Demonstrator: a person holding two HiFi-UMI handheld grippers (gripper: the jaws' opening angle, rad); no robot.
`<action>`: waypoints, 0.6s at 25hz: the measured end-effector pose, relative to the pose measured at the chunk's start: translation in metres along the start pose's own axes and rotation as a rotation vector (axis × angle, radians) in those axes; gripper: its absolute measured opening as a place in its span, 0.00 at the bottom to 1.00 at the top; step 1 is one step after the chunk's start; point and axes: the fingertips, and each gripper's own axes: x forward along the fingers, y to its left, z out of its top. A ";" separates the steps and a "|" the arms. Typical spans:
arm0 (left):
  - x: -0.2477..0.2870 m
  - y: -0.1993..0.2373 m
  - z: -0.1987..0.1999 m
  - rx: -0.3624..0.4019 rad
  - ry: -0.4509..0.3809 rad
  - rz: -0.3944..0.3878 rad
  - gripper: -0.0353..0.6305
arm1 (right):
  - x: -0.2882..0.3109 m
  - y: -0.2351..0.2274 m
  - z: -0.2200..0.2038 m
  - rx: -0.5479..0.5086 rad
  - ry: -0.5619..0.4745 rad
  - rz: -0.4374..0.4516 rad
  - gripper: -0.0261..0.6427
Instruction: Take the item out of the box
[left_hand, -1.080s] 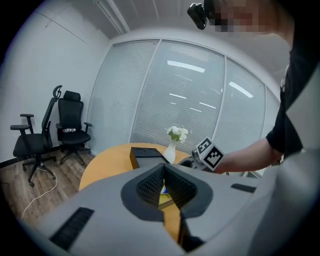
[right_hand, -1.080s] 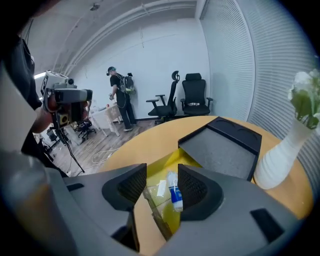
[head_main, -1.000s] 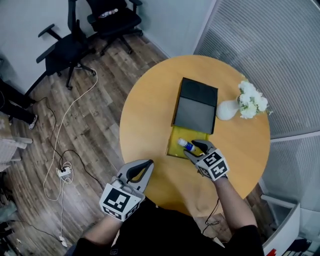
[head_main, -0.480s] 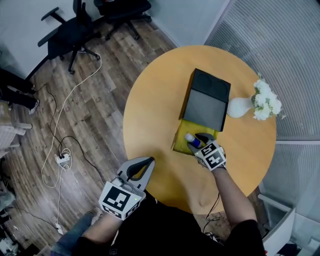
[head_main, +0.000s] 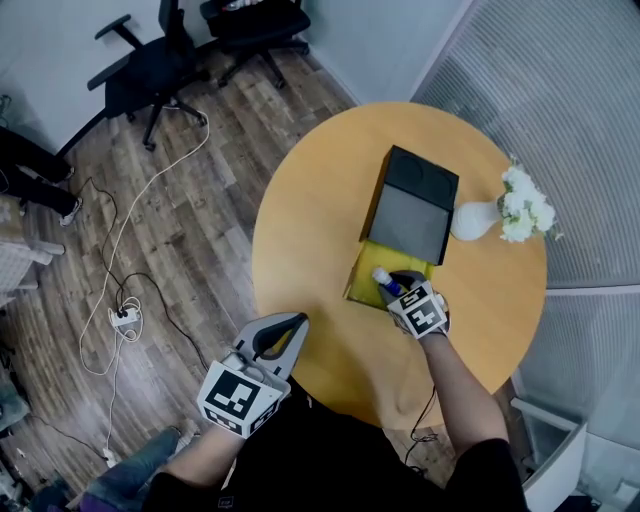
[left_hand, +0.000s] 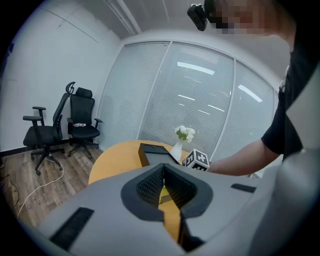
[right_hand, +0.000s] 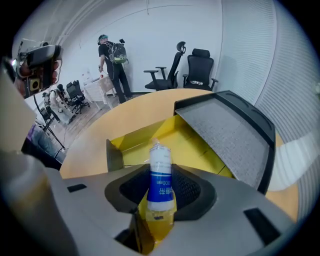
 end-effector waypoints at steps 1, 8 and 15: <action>-0.002 -0.003 0.003 0.006 -0.009 -0.001 0.07 | -0.006 0.000 0.002 -0.003 -0.005 -0.005 0.25; -0.018 -0.026 0.021 0.065 -0.060 -0.014 0.07 | -0.050 0.003 0.017 -0.006 -0.098 -0.045 0.25; -0.035 -0.047 0.041 0.106 -0.105 -0.027 0.07 | -0.111 0.020 0.029 0.038 -0.232 -0.091 0.25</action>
